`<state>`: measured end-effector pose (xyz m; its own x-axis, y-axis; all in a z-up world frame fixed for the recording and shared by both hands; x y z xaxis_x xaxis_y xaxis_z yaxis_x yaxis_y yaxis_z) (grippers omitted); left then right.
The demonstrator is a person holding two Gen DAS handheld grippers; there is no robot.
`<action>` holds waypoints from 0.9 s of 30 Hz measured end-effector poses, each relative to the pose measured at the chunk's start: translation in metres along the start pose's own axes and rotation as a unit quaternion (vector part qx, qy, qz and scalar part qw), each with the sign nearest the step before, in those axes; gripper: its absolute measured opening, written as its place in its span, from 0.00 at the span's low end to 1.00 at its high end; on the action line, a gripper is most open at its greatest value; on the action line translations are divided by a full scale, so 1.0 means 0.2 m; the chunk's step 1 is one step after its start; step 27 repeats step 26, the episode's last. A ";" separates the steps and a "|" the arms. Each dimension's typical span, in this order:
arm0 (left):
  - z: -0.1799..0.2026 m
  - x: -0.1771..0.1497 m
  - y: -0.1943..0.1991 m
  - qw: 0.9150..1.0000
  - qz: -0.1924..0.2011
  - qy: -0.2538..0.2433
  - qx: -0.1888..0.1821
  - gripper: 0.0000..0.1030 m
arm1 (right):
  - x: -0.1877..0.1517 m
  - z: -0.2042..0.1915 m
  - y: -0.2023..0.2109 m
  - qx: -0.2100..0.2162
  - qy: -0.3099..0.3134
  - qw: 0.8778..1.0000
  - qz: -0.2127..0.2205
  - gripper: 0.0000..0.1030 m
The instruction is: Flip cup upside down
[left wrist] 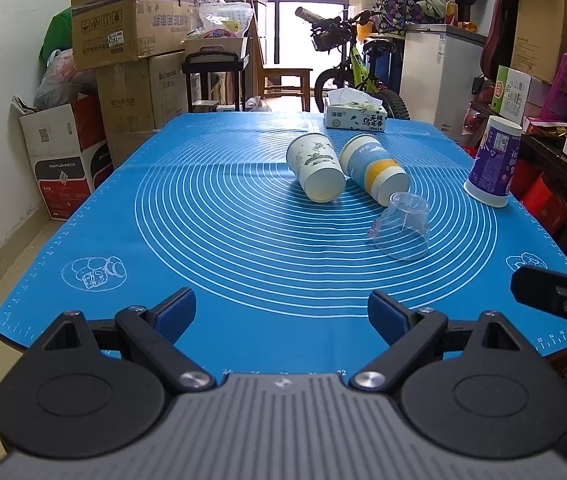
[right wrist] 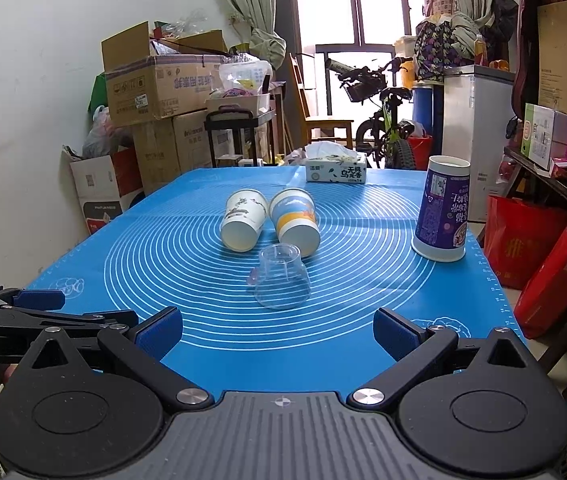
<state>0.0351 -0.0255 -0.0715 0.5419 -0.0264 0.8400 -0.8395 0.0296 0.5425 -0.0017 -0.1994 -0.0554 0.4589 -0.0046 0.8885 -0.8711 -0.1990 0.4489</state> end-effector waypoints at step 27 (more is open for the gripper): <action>-0.01 0.00 -0.01 1.000 0.001 -0.003 -0.001 0.90 | -0.01 0.01 -0.01 -0.005 0.000 1.000 -0.004 1.00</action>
Point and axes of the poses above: each gripper's, at about its wrist camera, not at the fingertips, and y roughly against the way its jaws point, z to its right, x to its top, the point moved 8 cm from there along -y, roughly the way its jaws point, and after that the axes turned 2 degrees about z, right-handed, at the moved point
